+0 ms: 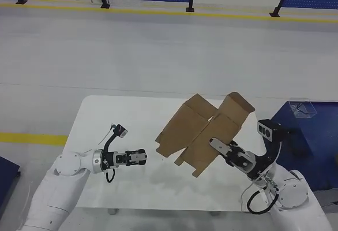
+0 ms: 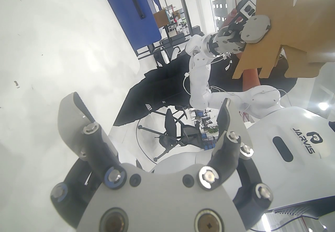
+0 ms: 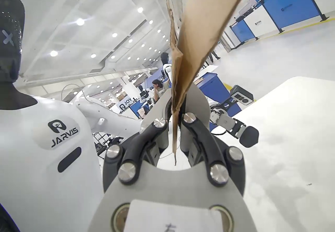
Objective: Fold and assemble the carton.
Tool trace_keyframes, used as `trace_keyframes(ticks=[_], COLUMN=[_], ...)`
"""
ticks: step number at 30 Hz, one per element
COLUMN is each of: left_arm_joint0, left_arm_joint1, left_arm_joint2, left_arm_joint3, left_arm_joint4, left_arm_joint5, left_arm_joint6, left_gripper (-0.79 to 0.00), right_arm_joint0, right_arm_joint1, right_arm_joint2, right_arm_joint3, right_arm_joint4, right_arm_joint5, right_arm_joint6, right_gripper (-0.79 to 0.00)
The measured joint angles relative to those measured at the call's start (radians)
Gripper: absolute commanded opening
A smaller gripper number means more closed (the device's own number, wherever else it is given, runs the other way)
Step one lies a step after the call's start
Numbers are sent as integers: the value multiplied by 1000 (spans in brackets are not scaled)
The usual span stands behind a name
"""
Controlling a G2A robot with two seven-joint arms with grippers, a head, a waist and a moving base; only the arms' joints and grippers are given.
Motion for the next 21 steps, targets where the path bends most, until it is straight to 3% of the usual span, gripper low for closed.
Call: trace_keyframes(ticks=[3, 5, 10, 16, 21], left_arm_joint0=[0, 0, 0, 0, 0], left_arm_joint1=[0, 0, 0, 0, 0], left_arm_joint2=[0, 0, 0, 0, 0], left_arm_joint3=[0, 0, 0, 0, 0], left_arm_joint4=[0, 0, 0, 0, 0], left_arm_joint5=[0, 0, 0, 0, 0], left_arm_joint6=[0, 0, 0, 0, 0], left_gripper=[0, 0, 0, 0, 0], right_arm_joint0=[-21, -28, 9, 74, 102], right_arm_joint1=[-3, -2, -2, -15, -26], right_arm_joint2=[-28, -35, -19, -103, -187], right_arm_joint3=[-52, -92, -67, 31, 129], right_arm_joint4=[37, 180, 822, 1491, 1939], right_arm_joint5=[68, 158, 496, 987, 1301], right_arm_joint6=[7, 4, 97, -27, -147], right_gripper=[-785, -785, -785, -785, -785])
